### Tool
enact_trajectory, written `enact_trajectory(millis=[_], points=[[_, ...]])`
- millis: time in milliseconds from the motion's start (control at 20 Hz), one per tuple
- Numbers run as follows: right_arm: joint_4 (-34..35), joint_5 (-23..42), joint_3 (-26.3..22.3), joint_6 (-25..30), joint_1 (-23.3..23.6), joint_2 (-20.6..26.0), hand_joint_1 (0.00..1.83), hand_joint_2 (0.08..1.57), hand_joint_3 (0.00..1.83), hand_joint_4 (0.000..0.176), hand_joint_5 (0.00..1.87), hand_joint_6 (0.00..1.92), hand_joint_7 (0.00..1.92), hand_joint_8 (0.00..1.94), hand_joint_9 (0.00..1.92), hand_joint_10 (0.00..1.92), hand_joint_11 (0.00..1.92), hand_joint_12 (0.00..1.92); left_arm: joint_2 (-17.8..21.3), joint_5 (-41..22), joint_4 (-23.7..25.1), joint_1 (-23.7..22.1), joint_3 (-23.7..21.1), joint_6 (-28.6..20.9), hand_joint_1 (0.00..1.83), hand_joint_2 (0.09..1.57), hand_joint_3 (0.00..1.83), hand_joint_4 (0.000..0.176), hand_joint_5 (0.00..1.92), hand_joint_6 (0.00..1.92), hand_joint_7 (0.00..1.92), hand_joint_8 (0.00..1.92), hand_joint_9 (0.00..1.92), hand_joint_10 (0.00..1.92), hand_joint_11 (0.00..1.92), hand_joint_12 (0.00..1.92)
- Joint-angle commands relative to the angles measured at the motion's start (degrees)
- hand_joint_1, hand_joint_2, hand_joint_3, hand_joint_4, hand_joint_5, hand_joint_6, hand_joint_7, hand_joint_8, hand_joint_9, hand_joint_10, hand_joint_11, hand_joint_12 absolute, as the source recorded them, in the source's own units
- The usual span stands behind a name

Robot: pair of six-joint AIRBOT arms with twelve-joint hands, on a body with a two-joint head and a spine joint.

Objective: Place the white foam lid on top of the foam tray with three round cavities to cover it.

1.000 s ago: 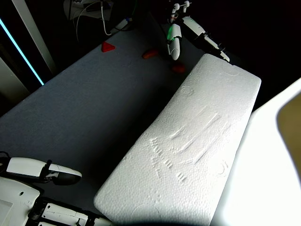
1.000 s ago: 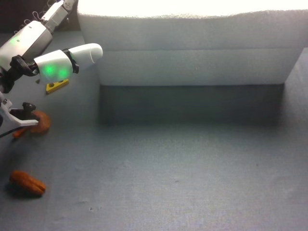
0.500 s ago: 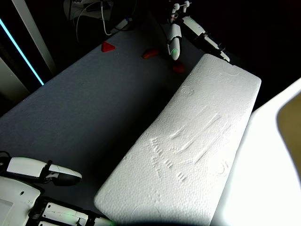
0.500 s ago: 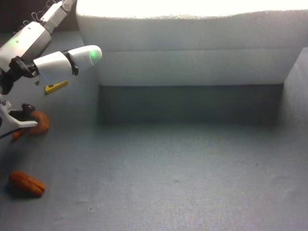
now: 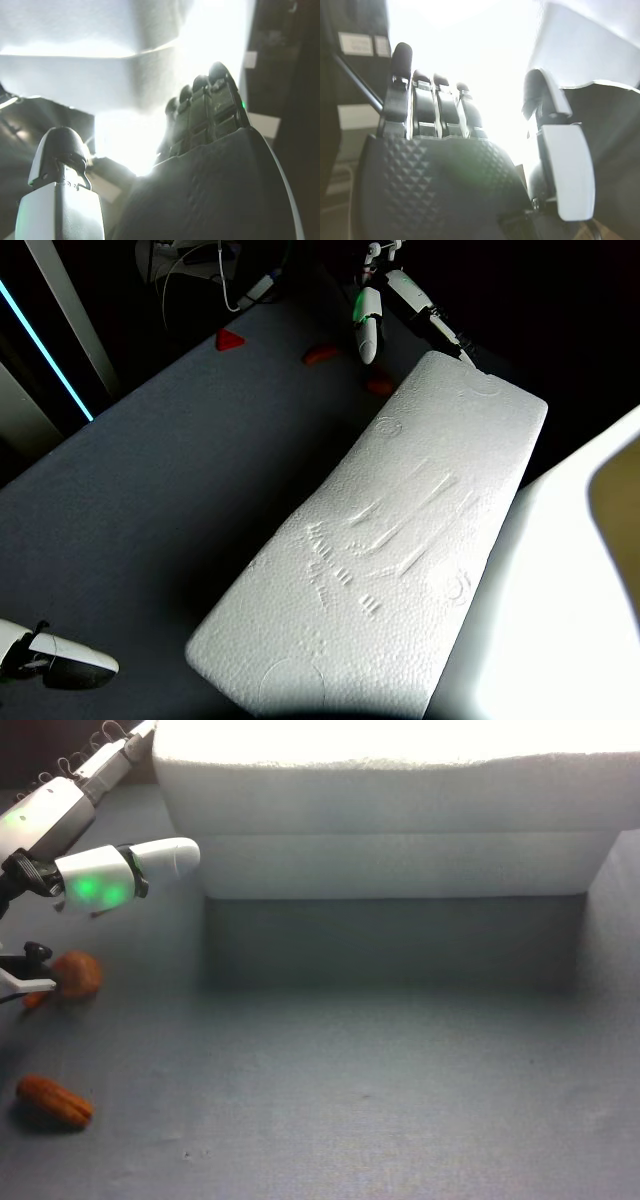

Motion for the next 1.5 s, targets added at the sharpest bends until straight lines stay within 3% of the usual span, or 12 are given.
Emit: enact_trajectory(millis=[0, 50, 150, 450, 500, 550, 600, 800, 1050, 1300, 1400, 1450], points=[[0.8, 7.5, 0.5, 0.1, 0.4, 1.0, 0.33, 1.31, 0.02, 0.057, 0.00, 0.00, 0.00, 0.00, 0.00, 0.00, 0.00, 0.00, 0.9, -7.4, -0.6, -0.1, 0.1, -0.2, 0.47, 1.12, 0.00, 0.028, 0.00, 0.00, 0.00, 0.00, 0.00, 0.00, 0.00, 0.02], [0.8, 7.6, 0.5, 0.1, 0.4, 1.0, 0.33, 1.32, 0.02, 0.058, 0.00, 0.00, 0.00, 0.00, 0.00, 0.00, 0.00, 0.00, 0.9, -7.5, -0.6, 0.0, 0.0, -0.2, 0.47, 1.12, 0.00, 0.033, 0.00, 0.00, 0.00, 0.00, 0.00, 0.00, 0.00, 0.02], [0.8, 7.6, 0.5, 0.1, 0.4, 1.0, 0.35, 1.32, 0.01, 0.023, 0.00, 0.00, 0.00, 0.00, 0.00, 0.00, 0.00, 0.00, 0.9, -7.7, -0.6, 0.0, 0.0, -0.2, 0.45, 1.11, 0.00, 0.028, 0.00, 0.00, 0.00, 0.00, 0.00, 0.00, 0.00, 0.02], [0.5, 7.9, 0.3, 0.1, 0.4, 1.0, 0.38, 1.33, 0.01, 0.027, 0.00, 0.00, 0.00, 0.00, 0.00, 0.00, 0.05, 0.02, 0.9, -7.8, -0.6, -0.1, 0.1, -0.1, 0.47, 1.14, 0.01, 0.020, 0.00, 0.00, 0.00, 0.00, 0.00, 0.00, 0.00, 0.03], [0.5, 7.9, 0.2, 0.1, 0.4, 1.0, 0.43, 1.35, 0.00, 0.012, 0.00, 0.00, 0.00, 0.00, 0.01, 0.00, 0.01, 0.83, 1.0, -7.8, -0.6, -0.1, 0.1, -0.1, 0.49, 1.14, 0.00, 0.025, 0.00, 0.00, 0.00, 0.00, 0.00, 0.00, 0.00, 0.01], [0.4, 7.9, 0.2, 0.1, 0.4, 0.9, 0.45, 1.34, 0.00, 0.017, 0.00, 0.00, 0.00, 0.00, 0.00, 0.00, 0.00, 1.19, 1.0, -7.8, -0.7, -0.1, 0.1, -0.1, 0.46, 1.14, 0.00, 0.022, 0.00, 0.00, 0.00, 0.00, 0.00, 0.00, 0.00, 0.00], [0.3, 7.9, 0.2, 0.1, 0.4, 0.7, 0.43, 1.34, 0.00, 0.018, 0.00, 0.00, 0.00, 0.00, 0.00, 0.00, 0.00, 1.25, 1.0, -8.1, -0.7, -0.1, -0.1, -0.1, 0.43, 1.13, 0.00, 0.025, 0.00, 0.00, 0.00, 0.00, 0.00, 0.00, 0.02, 0.01], [-0.2, 7.4, 0.3, 0.1, 0.4, 0.3, 0.44, 1.33, 0.00, 0.015, 0.00, 0.00, 0.00, 0.00, 0.00, 0.00, 0.00, 1.14, 1.1, -8.5, -0.7, 0.0, -0.5, -0.1, 0.45, 1.12, 0.00, 0.026, 0.00, 0.00, 0.00, 0.00, 0.00, 0.00, 0.02, 0.01], [-1.2, 6.2, 1.0, 0.3, 0.4, -0.7, 0.46, 1.32, 0.00, 0.000, 0.00, 0.00, 0.00, 0.00, 0.03, 0.02, 0.00, 1.35, 1.1, -8.4, -0.4, -0.3, -0.5, -0.1, 0.45, 1.12, 0.00, 0.031, 0.00, 0.00, 0.00, 0.00, 0.00, 0.00, 0.00, 0.02], [-1.9, 5.0, 1.7, 0.5, 1.2, -1.8, 0.43, 1.32, 0.00, 0.000, 0.00, 0.00, 0.00, 0.00, 0.00, 0.00, 0.00, 0.73, 0.9, -8.4, -0.2, -0.4, -0.5, -0.1, 0.41, 1.12, 0.00, 0.016, 0.00, 0.00, 0.00, 0.00, 0.00, 0.00, 0.00, 0.08], [-2.2, 4.4, 2.0, 0.5, 1.5, -2.3, 0.43, 1.32, 0.00, 0.000, 0.00, 0.00, 0.00, 0.00, 0.00, 0.00, 0.00, 0.69, 0.8, -8.2, 0.1, -0.6, -0.5, -0.1, 0.41, 1.12, 0.00, 0.023, 0.00, 0.00, 0.00, 0.00, 0.00, 0.00, 0.00, 0.21], [-2.3, 4.1, 2.2, 0.5, 1.7, -2.5, 0.44, 1.32, 0.00, 0.000, 0.00, 0.00, 0.00, 0.00, 0.00, 0.00, 0.00, 0.78, 0.8, -8.2, 0.1, -0.6, -0.5, -0.1, 0.41, 1.13, 0.00, 0.008, 0.00, 0.00, 0.00, 0.00, 0.00, 0.00, 0.00, 0.26]])
